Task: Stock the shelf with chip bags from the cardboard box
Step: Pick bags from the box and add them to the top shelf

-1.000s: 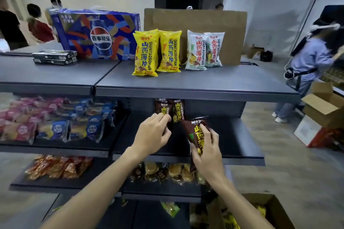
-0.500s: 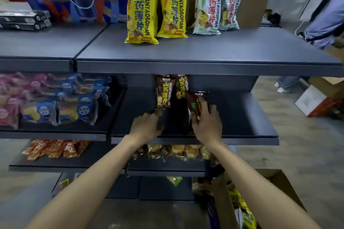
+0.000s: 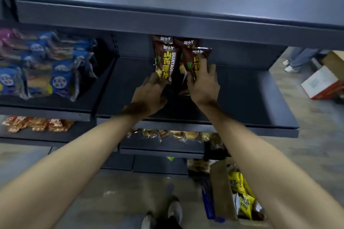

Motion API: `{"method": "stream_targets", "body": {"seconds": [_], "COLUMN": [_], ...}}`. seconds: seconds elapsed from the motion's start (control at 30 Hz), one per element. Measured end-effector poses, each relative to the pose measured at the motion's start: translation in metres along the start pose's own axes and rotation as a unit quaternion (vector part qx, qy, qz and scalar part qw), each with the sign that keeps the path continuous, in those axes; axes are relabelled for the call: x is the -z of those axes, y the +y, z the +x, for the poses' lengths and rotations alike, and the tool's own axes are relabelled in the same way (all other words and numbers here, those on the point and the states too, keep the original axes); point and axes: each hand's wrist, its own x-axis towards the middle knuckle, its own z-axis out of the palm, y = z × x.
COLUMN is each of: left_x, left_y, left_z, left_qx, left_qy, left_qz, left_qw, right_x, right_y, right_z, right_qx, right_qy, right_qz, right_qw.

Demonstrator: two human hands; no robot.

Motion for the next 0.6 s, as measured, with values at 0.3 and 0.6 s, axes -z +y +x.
{"method": "stream_targets", "body": {"seconds": [0.3, 0.6], "left_x": [-0.023, -0.033], "left_y": [-0.005, -0.018], "left_z": [0.062, 0.082], "left_qx": [0.077, 0.102], "left_qy": [0.072, 0.019], "left_qz": [-0.072, -0.064], "left_qw": [0.992, 0.993], "right_x": [-0.059, -0.104], "right_y": [0.004, 0.022], "right_z": [0.052, 0.049], "right_qx": [0.026, 0.017], "right_qy": [0.056, 0.076], "right_qz": [-0.032, -0.079], "right_qw": [0.998, 0.994]}}
